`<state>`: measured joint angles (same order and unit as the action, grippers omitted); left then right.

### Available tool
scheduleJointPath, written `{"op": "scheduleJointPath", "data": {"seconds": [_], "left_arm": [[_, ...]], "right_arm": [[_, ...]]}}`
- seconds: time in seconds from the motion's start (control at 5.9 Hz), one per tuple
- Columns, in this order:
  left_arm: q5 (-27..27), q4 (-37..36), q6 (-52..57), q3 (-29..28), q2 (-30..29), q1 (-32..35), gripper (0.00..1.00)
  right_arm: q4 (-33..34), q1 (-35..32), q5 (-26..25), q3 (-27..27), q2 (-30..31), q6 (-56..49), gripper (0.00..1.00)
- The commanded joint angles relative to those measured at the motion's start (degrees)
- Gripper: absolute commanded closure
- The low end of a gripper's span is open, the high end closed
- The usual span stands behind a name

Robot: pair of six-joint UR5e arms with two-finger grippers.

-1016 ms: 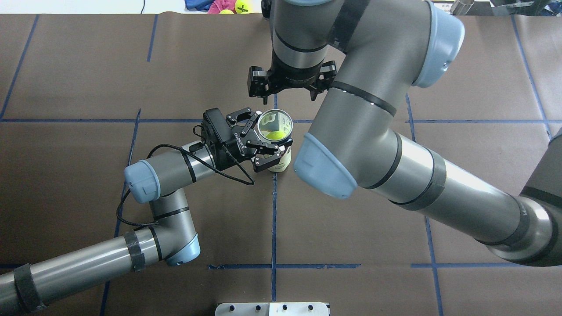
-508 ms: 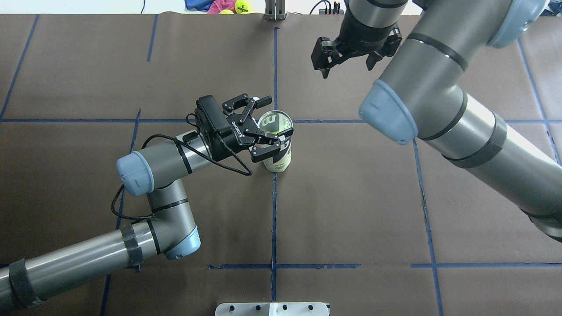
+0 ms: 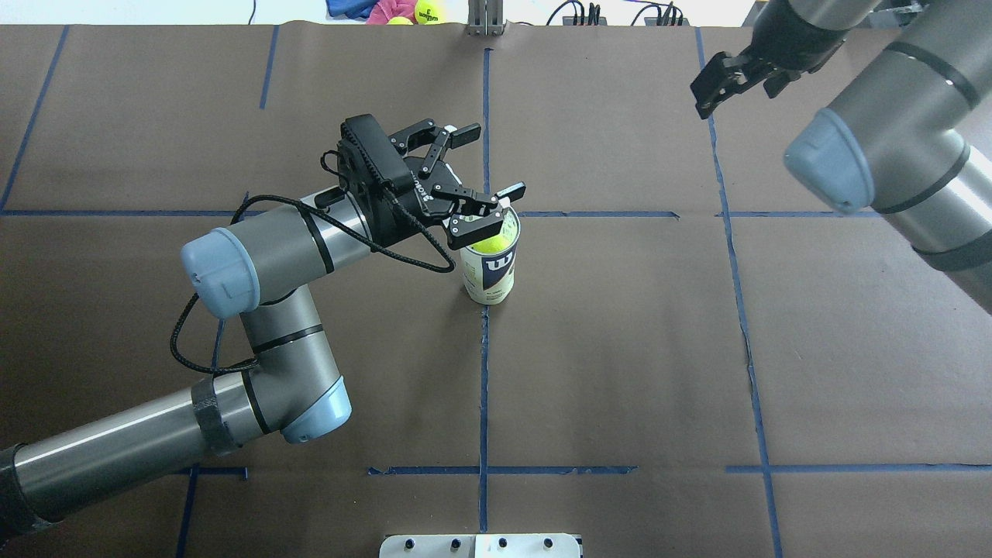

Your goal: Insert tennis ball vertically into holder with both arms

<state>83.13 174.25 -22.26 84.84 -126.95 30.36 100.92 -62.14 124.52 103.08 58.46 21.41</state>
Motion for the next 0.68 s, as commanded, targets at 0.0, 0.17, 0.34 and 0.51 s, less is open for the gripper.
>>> {"op": "scheduleJointPath", "data": {"seconds": [0.0, 0.17, 0.34, 0.51], "left_arm": [[5.93, -15.61, 0.11, 6.98, 1.95, 5.45, 0.04], [16.87, -25.0, 0.11, 7.18, 1.97, 13.15, 0.03], [25.5, -33.1, 1.85, 7.09, 2.05, 21.58, 0.0], [31.59, -42.49, 8.31, 7.18, 2.14, 26.28, 0.0]], "right_arm": [[-0.99, -8.39, 3.61, 0.02, 8.2, -13.61, 0.01], [-0.99, -12.52, 5.11, 0.02, 12.25, -19.5, 0.01], [-0.99, -16.05, 5.47, -0.07, 15.86, -25.3, 0.01], [-1.08, -19.13, 6.08, -0.07, 19.28, -29.89, 0.01]]}}
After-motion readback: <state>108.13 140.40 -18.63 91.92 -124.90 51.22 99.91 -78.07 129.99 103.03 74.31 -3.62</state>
